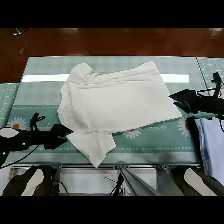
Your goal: Fold the shirts.
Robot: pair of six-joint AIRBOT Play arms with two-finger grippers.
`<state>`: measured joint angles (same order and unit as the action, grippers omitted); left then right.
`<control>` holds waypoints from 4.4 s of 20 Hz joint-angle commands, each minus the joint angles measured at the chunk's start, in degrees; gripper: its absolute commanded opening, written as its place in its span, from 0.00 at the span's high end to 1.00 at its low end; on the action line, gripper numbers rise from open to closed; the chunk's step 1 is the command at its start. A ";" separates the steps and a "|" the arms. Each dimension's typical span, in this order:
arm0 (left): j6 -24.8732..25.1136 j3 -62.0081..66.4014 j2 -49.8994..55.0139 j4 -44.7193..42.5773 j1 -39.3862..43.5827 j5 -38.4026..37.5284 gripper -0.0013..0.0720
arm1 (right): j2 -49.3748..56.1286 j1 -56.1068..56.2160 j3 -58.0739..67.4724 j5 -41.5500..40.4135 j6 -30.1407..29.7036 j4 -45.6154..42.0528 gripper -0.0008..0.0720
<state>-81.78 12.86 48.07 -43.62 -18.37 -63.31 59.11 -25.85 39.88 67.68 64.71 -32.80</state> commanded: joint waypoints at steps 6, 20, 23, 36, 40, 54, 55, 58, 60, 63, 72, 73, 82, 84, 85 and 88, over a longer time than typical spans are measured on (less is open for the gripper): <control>4.42 -3.08 2.34 8.37 9.35 13.66 0.95 | -0.39 -3.37 0.28 -3.52 2.73 -1.40 0.14; 8.90 -1.62 2.40 10.25 9.46 11.23 0.95 | 14.80 -9.18 3.69 -4.90 12.39 -22.84 0.14; 8.90 -1.62 2.40 10.25 9.46 11.23 0.95 | 20.74 -5.53 9.03 -3.65 12.46 -22.77 0.14; 8.92 2.84 2.16 11.32 9.44 10.56 0.95 | 28.09 6.47 23.78 4.02 10.62 -20.96 0.95; 10.86 28.13 2.14 15.93 9.49 10.05 0.95 | 24.87 10.51 50.45 6.45 15.96 -20.85 0.95; -0.66 95.97 -9.16 -31.80 8.98 -4.04 0.95 | -13.27 14.12 76.70 11.21 22.47 -36.94 0.95; -1.03 95.97 -10.80 -34.03 8.98 -6.99 0.95 | -14.95 14.12 76.72 12.63 22.58 -37.20 0.95; -1.03 95.95 -14.29 -38.64 9.01 -14.84 0.95 | -17.94 14.12 76.72 19.65 22.69 -38.10 0.95; -1.81 95.32 -15.65 -38.82 8.98 -17.05 0.95 | -18.71 14.16 76.56 24.48 22.86 -38.71 0.95; -3.34 92.19 -15.56 -38.64 8.98 -19.85 0.95 | -19.89 14.16 71.69 24.70 23.28 -38.10 0.95; -4.44 59.19 -8.20 -21.70 9.57 -6.67 0.95 | -17.14 14.16 35.52 5.27 19.47 -29.88 0.95; -4.46 56.76 -5.25 -21.22 10.14 -3.10 0.95 | -14.86 14.16 31.95 1.66 18.16 -28.55 0.95; -4.50 55.19 24.98 -12.48 15.52 26.56 0.95 | 23.52 14.14 36.52 -22.45 3.39 -6.38 0.95; -4.48 55.19 29.46 -9.57 15.52 30.12 0.95 | 31.93 14.16 44.00 -20.15 5.68 -6.29 0.95; -4.50 55.19 31.47 -8.66 15.52 30.32 0.95 | 35.39 14.16 47.41 -18.58 7.34 -6.32 0.95; -4.46 55.19 35.95 -4.96 15.41 28.68 0.95 | 43.12 14.14 54.88 -15.78 12.76 -6.88 0.95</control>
<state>-86.26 68.10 79.20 -52.95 -3.07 -36.51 93.78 -11.70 87.70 50.06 73.49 -41.15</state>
